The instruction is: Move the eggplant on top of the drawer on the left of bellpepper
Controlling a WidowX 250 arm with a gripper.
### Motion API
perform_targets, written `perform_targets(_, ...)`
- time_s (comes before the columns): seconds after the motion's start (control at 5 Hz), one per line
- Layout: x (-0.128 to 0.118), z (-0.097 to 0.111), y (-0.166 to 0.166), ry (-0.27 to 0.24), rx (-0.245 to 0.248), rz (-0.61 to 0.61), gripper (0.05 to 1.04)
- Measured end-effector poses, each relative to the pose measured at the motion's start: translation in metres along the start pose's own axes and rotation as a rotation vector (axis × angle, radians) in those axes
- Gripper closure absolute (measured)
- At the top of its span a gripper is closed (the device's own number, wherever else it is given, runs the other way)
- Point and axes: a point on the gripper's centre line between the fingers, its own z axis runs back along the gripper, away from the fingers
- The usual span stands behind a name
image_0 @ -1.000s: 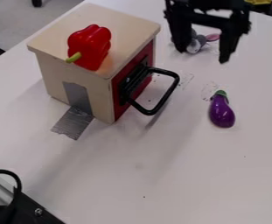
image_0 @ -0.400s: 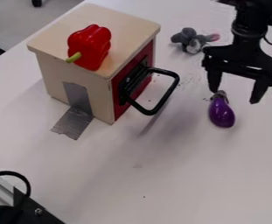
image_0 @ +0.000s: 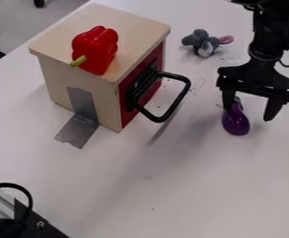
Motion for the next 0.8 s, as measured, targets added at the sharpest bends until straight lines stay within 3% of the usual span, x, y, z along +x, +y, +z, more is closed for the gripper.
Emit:
perform_targets(0.2, 0.0020, -0.0149, 0.0054, 0.043, 0.026, 0.007, 0.085)
perform_targets(0.4, 0.0071, -0.0187, 0.0046, 0.057, 0.015, 0.021, 0.121)
perform_targets(0.6, 0.0096, -0.0182, 0.0007, 0.065, 0.000, -0.009, 0.378)
perform_targets(0.8, 0.0080, -0.0172, 0.0022, 0.077, 0.010, -0.036, 0.461)
